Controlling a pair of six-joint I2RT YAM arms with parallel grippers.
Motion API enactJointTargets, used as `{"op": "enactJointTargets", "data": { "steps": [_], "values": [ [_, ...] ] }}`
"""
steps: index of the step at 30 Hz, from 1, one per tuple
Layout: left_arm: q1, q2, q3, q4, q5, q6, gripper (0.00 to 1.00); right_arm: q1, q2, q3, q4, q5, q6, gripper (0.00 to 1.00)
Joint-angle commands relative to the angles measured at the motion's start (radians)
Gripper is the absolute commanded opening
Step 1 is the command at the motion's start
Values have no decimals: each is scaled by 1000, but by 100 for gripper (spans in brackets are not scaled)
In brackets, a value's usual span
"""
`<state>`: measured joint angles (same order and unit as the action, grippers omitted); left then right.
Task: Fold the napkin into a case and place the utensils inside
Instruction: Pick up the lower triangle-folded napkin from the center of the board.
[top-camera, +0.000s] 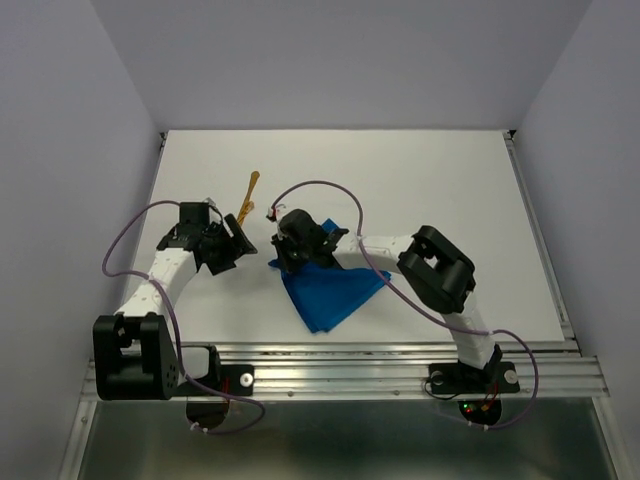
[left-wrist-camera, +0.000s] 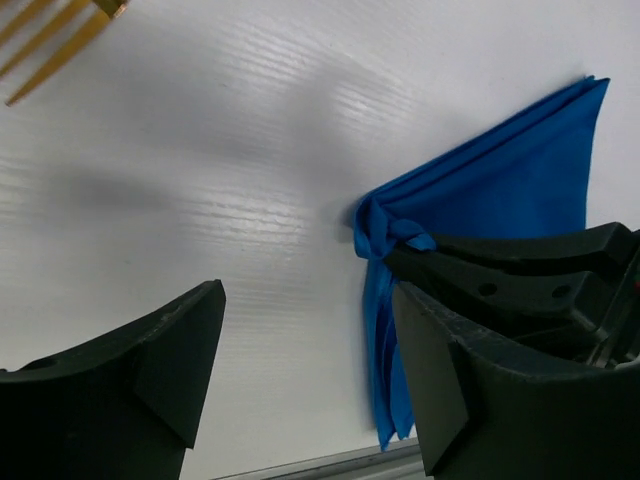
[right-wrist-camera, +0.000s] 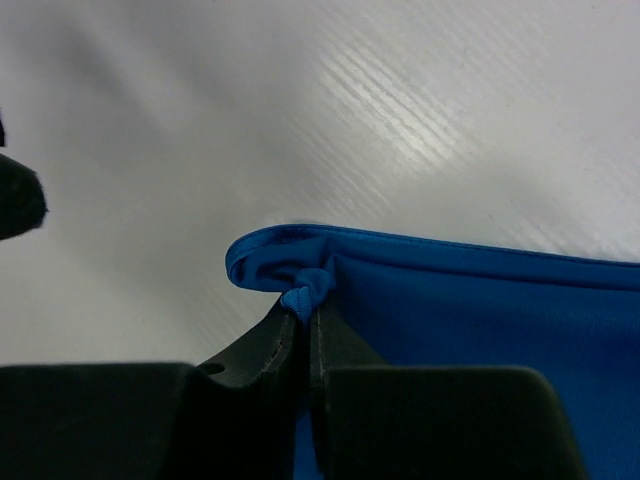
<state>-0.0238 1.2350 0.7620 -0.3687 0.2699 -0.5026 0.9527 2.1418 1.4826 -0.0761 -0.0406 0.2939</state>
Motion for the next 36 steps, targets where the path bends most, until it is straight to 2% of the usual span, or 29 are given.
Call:
{"op": "enactJointTargets", "data": {
  "steps": [1, 9, 17, 26, 36],
  "values": [
    [1, 6, -52, 111, 143, -39, 81, 9, -66, -34, 101, -151, -35, 1],
    [1, 67, -135, 235, 242, -114, 83, -12, -66, -57, 134, -284, 20, 1],
    [2, 147, -177, 304, 290, -117, 83, -57, -60, -80, 185, -432, 80, 1],
    [2, 169, -196, 332, 307, -160, 76, -86, -49, -127, 265, -498, 146, 1],
    [1, 216, -237, 425, 367, -205, 82, -86, -37, -119, 268, -524, 134, 1]
  ]
}}
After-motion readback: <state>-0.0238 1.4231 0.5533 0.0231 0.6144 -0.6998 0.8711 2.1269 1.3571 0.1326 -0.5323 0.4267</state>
